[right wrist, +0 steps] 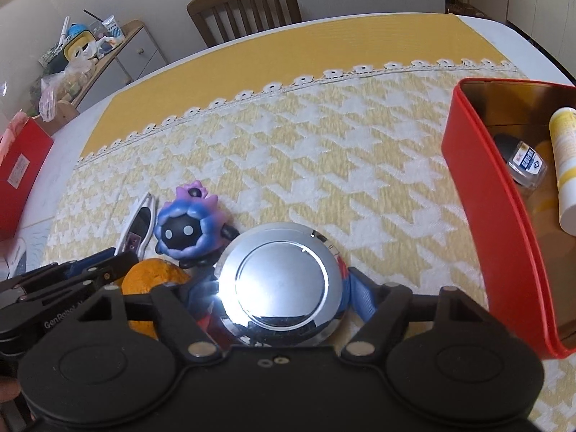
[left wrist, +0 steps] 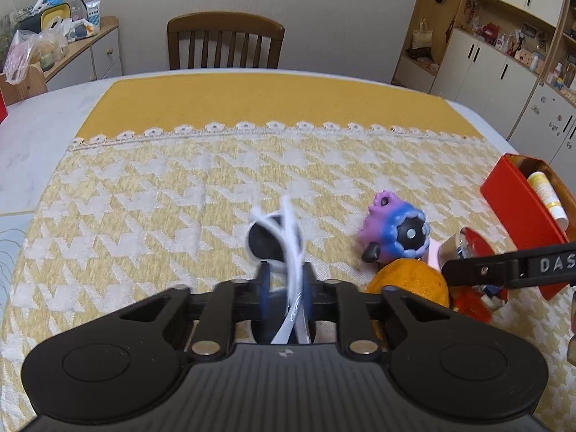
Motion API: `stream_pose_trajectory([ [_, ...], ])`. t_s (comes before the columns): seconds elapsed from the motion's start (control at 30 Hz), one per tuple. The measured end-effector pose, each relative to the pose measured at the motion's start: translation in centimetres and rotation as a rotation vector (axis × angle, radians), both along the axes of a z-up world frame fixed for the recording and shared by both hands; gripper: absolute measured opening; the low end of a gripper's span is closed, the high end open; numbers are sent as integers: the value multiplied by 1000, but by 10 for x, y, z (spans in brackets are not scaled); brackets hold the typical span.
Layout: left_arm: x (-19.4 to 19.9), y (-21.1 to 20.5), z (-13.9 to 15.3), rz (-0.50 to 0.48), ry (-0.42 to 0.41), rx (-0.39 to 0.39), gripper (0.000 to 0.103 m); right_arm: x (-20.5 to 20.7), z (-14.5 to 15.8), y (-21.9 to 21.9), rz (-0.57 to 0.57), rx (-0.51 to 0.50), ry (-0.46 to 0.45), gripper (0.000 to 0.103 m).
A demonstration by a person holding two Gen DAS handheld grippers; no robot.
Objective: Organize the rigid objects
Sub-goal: 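Grasp the white sunglasses with the left tool while the right tool grasps the silver tin, then lift the sunglasses with the left tool while the right tool holds the silver tin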
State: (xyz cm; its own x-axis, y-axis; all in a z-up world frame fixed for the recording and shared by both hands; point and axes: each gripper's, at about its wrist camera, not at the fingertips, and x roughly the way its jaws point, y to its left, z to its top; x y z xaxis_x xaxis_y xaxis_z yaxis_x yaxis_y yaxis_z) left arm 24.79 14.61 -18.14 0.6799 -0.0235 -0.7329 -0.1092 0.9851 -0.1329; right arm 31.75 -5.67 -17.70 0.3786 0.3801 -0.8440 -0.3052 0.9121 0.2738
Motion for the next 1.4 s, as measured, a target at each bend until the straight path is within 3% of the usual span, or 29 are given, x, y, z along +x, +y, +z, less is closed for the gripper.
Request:
stream_pose_trajectory([
  [0.2,-6,6,2,7,13,-14,5,-6,2,-6,7,-3,-12,76],
  [0.4,-20,18,12,27,18,-98,5,-17,11,-19,20,3,-36,76],
  [0.67,-34,31,22,63,68,-269,5,-35,22,-28,55,16,-53,76],
  [0.97,-56,34,40,55,52,-347,4,-53,27,-41,58,43,-60,76],
  [1.07,-62,28,43,32,46,-288,4,-57,29,-48,53,53,-62,76],
  [1.27,-76,21,41,-13,52,-249,4,-66,29,-60,49,51,-62,76],
  [1.4,-86,4,36,-48,84,-147,6,-71,27,-66,46,55,-56,76],
])
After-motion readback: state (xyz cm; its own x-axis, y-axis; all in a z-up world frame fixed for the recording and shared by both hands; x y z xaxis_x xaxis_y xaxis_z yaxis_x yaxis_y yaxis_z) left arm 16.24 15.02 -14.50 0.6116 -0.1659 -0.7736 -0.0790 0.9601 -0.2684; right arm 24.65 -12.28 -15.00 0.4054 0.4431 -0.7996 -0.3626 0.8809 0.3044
